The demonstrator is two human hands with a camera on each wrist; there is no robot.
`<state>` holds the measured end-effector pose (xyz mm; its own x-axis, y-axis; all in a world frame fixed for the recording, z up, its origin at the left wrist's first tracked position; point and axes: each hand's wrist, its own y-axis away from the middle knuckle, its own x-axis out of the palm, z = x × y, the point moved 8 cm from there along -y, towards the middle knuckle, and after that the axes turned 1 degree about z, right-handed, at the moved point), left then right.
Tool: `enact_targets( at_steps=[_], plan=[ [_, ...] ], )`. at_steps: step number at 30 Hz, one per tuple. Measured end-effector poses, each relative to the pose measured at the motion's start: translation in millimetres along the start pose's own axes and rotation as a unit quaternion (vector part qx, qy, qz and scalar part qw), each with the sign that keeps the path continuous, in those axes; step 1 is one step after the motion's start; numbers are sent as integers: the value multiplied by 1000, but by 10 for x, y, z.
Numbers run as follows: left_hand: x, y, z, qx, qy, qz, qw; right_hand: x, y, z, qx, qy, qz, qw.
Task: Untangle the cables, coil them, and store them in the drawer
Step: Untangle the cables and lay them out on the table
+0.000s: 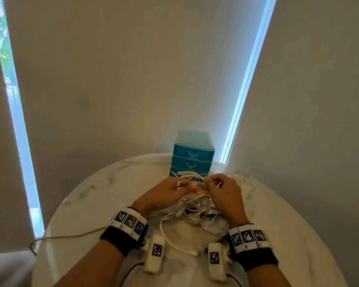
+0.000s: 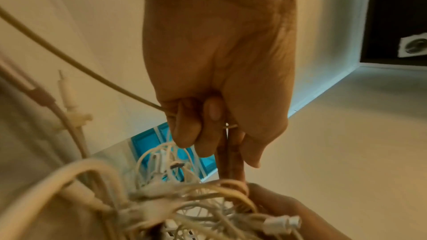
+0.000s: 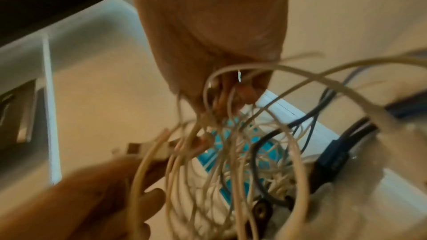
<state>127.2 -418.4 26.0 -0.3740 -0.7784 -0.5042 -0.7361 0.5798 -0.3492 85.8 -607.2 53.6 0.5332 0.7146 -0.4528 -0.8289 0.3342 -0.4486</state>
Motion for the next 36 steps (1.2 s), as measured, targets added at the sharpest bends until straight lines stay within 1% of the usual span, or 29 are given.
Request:
enact_targets(
  at_steps=[1,2,4,6,9,11,13,16,17,19,21,23,25,28,29,30,31,33,34,35,36],
  plan=[
    [7,0,13,-7,-13,4,1000,121,10,-39,6,37,56,998],
    [12,-7,35,-13,-32,7,999,168,9,-77,12,56,83,995],
    [8,4,63,-21,-53,15,998,134,-6,-79,20,76,96,992],
    [8,19,58,-20,-62,26,998,124,-52,-126,27,138,112,984],
    [60,38,-5,-29,-43,49,997,179,-144,-216,40,268,135,953],
    [124,53,-60,-45,-35,67,996,220,-231,-246,40,323,150,934],
    [164,83,-122,-58,-17,80,995,192,-328,-207,33,348,142,926],
    [192,113,-183,-59,9,98,993,72,-438,-131,19,347,100,932],
    [197,115,-187,-59,14,100,993,70,-444,-119,19,355,106,929],
    [205,111,-184,-53,10,100,994,114,-425,-118,17,378,144,914],
    [233,93,-181,-44,-7,103,994,128,-420,-62,3,392,156,907],
    [265,81,-171,-43,-20,106,993,77,-401,127,-26,392,142,909],
    [291,77,-156,-38,-27,106,993,-51,-407,363,-51,371,108,921],
    [249,69,-191,-8,-40,83,996,-388,-488,714,-94,318,3,943],
    [211,63,-208,-4,-42,73,996,-492,-526,772,-97,286,-28,953],
    [170,65,-226,-3,-40,64,997,-561,-569,797,-95,252,-44,962],
    [142,64,-244,-1,-39,60,997,-572,-610,801,-88,225,-30,970],
    [141,67,-276,7,-51,63,997,-466,-664,821,-79,207,54,974],
    [161,69,-284,10,-56,66,996,-475,-689,876,-85,197,60,975],
    [173,65,-272,9,-57,65,996,-574,-727,965,-92,173,20,980],
    [163,58,-263,0,-42,59,997,-722,-755,1056,-99,131,-40,986]
  ],
)
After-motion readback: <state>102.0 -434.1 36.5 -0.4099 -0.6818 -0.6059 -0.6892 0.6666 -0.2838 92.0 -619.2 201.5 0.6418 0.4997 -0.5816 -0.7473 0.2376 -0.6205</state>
